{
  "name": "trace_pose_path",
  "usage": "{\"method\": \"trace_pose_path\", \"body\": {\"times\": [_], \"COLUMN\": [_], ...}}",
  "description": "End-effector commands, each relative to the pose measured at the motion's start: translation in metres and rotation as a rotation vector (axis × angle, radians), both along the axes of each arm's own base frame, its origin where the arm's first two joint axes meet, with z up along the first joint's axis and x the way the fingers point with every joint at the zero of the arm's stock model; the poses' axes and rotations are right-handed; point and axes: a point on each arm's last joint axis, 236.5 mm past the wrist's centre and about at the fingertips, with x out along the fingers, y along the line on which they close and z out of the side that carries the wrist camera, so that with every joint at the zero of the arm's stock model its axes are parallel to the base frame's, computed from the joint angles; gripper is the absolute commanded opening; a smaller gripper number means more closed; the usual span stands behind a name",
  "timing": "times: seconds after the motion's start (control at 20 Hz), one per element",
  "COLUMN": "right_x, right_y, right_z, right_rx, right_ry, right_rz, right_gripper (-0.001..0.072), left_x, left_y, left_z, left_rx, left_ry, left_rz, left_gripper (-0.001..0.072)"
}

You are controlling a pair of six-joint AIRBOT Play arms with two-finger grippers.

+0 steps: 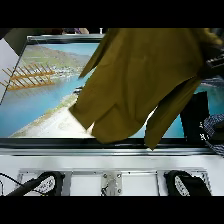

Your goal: Fold the clothes and pants, and hang the long-sleeved shirts on hangers.

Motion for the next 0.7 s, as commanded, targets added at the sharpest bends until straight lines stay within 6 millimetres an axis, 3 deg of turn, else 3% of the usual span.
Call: {"method": "trace_pose_path", "body": {"times": [0.0,0.15,0.3,0.45,0.65], "right_x": [-0.001,-0.018,-0.036,-0.049,-0.061], "right_y": [-0.103,-0.175,-0.232,-0.276,-0.308], "right_z": [0.012,0.024,0.028,0.025,0.031], "right_rx": [-0.054,-0.057,-0.065,-0.108,-0.122], "right_ry": [-0.058,-0.117,-0.147,-0.154,-0.217], "right_rz": [-0.327,-0.539,-0.701,-0.828,-0.932], "right_gripper": [0.0015,0.0015,0.0015,0.0015,0.0015], "left_x": [-0.01,-0.017,-0.019,-0.02,-0.028], "left_y": [-0.044,-0.081,-0.11,-0.133,-0.152], "left_z": [0.0,-0.007,-0.017,-0.029,-0.05], "left_rx": [0.012,0.014,0.013,0.014,0.038], "left_ry": [-0.006,0.008,0.035,0.065,0.136], "left_rz": [-0.112,-0.211,-0.285,-0.343,-0.415], "left_gripper": [0.002,0.002,0.002,0.002,0.002]}}
